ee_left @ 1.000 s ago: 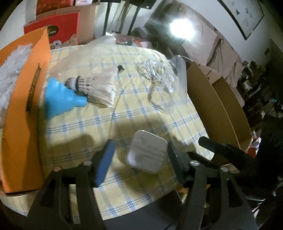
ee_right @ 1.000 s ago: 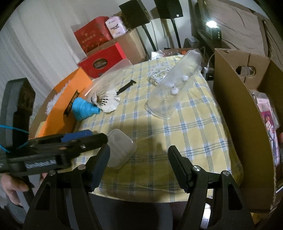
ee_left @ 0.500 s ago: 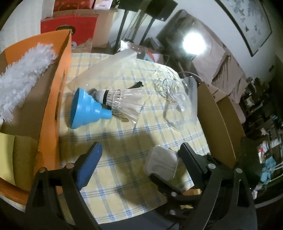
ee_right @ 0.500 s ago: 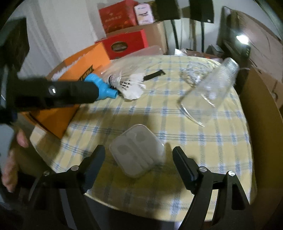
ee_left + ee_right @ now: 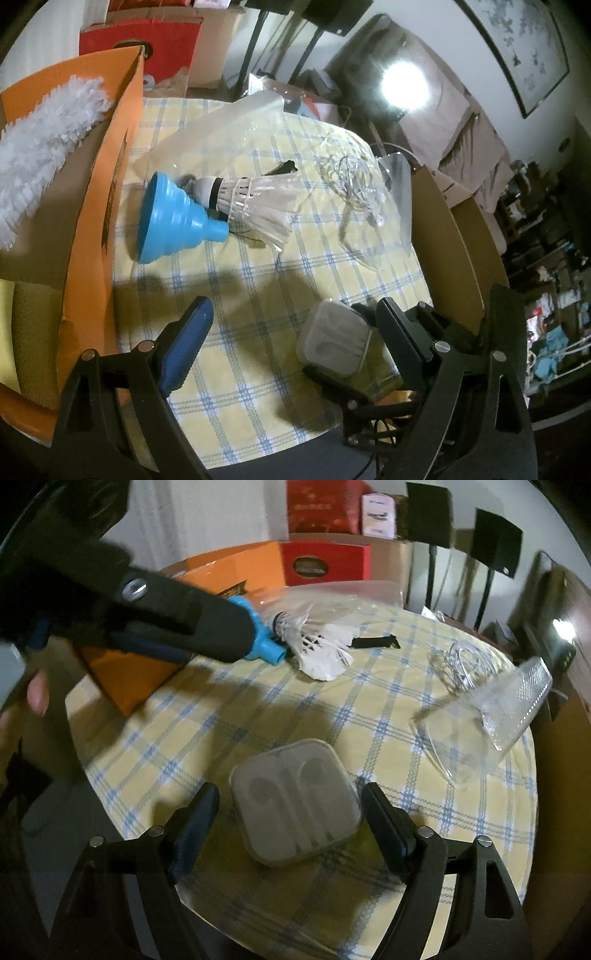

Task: Organize objects
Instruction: 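Grasp the white square case on the table with the right tool, then grasp the white earphone cable with the left tool while the right tool holds the case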

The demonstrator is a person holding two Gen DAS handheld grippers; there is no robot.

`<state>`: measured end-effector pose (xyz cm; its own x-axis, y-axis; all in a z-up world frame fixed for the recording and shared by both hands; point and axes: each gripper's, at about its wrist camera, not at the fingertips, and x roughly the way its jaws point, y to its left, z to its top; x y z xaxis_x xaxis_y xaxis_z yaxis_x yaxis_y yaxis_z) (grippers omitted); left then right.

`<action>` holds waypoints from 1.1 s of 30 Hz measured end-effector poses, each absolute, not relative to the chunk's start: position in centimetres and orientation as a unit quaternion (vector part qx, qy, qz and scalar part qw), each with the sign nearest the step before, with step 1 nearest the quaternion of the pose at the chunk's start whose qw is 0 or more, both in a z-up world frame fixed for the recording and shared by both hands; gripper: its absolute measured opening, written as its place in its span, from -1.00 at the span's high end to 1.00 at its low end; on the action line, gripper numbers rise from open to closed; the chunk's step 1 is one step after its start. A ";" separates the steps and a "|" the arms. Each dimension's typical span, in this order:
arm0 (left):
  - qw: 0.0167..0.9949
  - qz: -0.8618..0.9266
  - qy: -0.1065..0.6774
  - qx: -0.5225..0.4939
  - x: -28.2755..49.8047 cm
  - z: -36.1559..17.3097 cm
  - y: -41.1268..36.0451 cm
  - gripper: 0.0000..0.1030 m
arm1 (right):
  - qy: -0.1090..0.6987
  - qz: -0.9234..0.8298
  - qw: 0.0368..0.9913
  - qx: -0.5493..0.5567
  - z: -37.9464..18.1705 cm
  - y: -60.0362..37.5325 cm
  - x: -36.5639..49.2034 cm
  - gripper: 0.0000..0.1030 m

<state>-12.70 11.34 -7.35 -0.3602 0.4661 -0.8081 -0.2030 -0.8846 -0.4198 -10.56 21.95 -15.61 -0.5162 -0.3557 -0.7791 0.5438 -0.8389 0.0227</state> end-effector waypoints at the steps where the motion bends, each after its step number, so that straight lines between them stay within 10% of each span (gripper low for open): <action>1: 0.205 0.815 -0.126 -0.527 -12.8 -7.3 11.3 -0.72 | 0.114 -0.864 0.260 0.416 -15.7 22.0 -10.5 -0.38; 22: 0.228 0.821 -0.088 -0.515 -20.9 -3.4 18.0 -0.70 | 0.007 -0.906 0.157 0.393 -11.6 25.5 -8.6 -0.36; 27: 0.224 0.810 -0.042 -0.541 -24.5 -5.5 21.6 -0.20 | -0.017 -0.907 0.146 0.394 -11.0 26.9 -8.7 -0.36; 33: 0.224 0.779 -0.014 -0.585 -28.3 -9.3 25.0 -0.13 | -0.037 -0.904 0.132 0.404 -11.2 28.7 -8.1 -0.36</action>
